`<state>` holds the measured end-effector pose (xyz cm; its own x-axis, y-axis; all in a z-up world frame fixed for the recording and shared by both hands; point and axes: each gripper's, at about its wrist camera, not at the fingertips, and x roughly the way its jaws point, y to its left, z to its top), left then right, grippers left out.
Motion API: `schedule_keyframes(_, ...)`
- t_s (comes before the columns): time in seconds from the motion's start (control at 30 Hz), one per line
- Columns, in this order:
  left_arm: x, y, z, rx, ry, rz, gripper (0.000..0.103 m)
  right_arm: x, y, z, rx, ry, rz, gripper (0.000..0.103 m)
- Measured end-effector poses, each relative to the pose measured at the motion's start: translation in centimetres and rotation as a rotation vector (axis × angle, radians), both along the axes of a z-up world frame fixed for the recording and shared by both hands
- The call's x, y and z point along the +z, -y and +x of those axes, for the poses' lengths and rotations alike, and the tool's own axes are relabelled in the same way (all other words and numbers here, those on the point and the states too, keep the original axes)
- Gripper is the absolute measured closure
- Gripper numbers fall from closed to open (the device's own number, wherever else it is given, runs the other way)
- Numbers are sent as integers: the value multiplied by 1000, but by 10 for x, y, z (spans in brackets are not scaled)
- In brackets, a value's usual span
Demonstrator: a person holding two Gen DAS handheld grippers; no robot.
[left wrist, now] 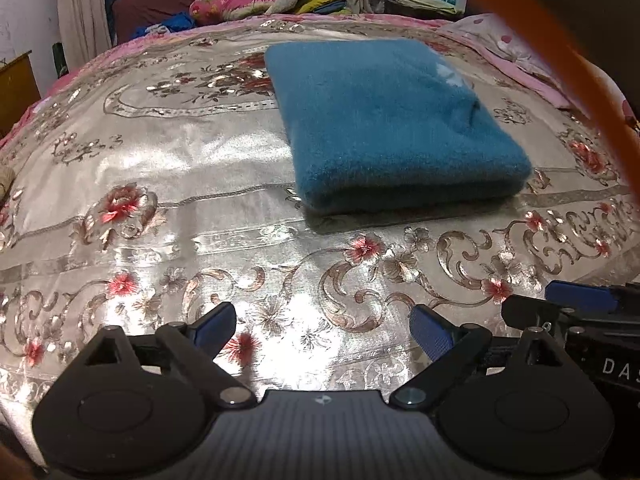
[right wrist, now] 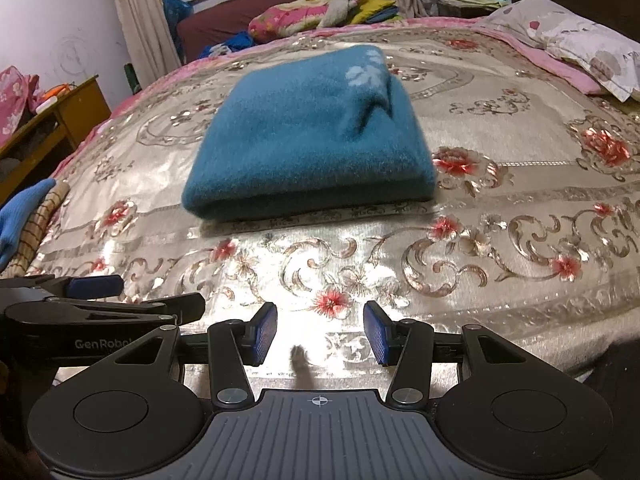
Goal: Fold small clothes
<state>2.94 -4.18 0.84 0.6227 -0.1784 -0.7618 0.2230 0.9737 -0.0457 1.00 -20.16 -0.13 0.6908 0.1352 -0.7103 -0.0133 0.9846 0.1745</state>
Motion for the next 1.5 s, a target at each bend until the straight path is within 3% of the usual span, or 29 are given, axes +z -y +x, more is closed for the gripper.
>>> schedule_keyframes(0.77, -3, -2, -12, 5, 8, -20, 3, -8, -5, -11, -12, -17, -2, 55)
schedule_keyframes(1.5, -1, 4, -15, -2, 26, 12, 4, -6, -4, -10, -34, -4, -15, 55)
